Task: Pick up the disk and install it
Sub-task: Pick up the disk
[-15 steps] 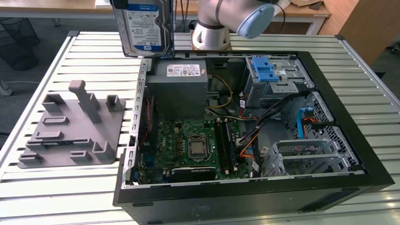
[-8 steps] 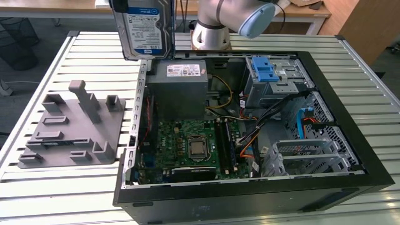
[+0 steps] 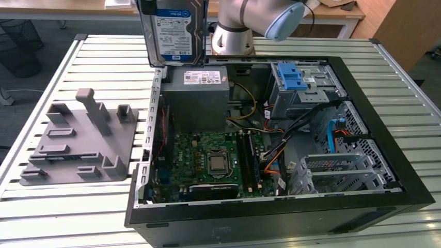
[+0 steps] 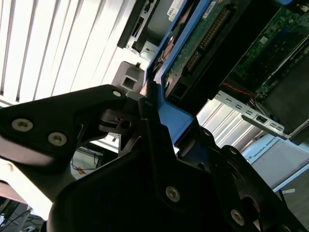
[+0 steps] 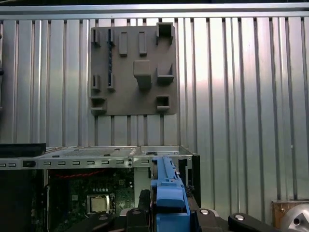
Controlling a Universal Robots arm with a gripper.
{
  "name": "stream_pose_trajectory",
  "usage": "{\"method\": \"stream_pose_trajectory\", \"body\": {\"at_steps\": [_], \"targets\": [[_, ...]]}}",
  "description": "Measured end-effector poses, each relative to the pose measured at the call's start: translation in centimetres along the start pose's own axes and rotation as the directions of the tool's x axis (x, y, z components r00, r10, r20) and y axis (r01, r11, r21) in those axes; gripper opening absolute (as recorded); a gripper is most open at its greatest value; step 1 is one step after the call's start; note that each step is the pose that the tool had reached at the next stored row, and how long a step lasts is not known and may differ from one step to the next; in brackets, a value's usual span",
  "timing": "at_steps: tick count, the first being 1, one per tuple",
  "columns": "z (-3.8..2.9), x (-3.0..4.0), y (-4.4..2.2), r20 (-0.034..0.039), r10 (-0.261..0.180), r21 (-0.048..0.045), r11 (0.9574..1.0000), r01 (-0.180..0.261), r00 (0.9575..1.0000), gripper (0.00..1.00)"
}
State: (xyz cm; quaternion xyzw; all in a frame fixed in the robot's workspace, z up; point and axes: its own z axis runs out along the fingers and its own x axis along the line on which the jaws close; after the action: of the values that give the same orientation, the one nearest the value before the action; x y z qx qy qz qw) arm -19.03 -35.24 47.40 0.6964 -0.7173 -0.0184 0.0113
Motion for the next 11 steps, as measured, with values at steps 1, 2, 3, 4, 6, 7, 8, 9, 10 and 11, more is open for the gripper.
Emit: {"method": "stream_pose_trajectory", "body": {"at_steps": [1, 2, 3, 4, 6, 7, 8, 9, 10, 11], "targets": [[-0.01, 0.00, -0.12, -0.0002, 0.000, -0.0004, 1.0000, 0.000, 1.0000, 0.37], [-0.01, 0.00, -0.12, 0.0000, 0.000, -0.0006, 1.0000, 0.000, 1.0000, 0.37], [-0.02, 0.01, -0.12, 0.0010, 0.000, -0.0006, 1.0000, 0.000, 1.0000, 0.37], [-0.02, 0.01, -0.13, 0.0020, 0.000, -0.0006, 1.0000, 0.000, 1.0000, 0.37], [-0.02, 0.01, -0.09, 0.0032, 0.000, 0.0004, 1.0000, 0.000, 1.0000, 0.37], [-0.02, 0.02, -0.02, 0.0035, 0.000, 0.0027, 1.0000, 0.000, 1.0000, 0.37], [-0.03, 0.02, 0.03, 0.0034, 0.000, 0.0046, 1.0000, 0.000, 1.0000, 0.37], [-0.03, 0.02, 0.08, 0.0035, 0.000, 0.0061, 1.0000, 0.000, 1.0000, 0.37], [-0.02, 0.01, 0.10, 0.0036, 0.000, 0.0070, 1.0000, 0.000, 1.0000, 0.37], [-0.02, 0.01, 0.10, 0.0035, 0.000, 0.0070, 1.0000, 0.000, 1.0000, 0.37]]}}
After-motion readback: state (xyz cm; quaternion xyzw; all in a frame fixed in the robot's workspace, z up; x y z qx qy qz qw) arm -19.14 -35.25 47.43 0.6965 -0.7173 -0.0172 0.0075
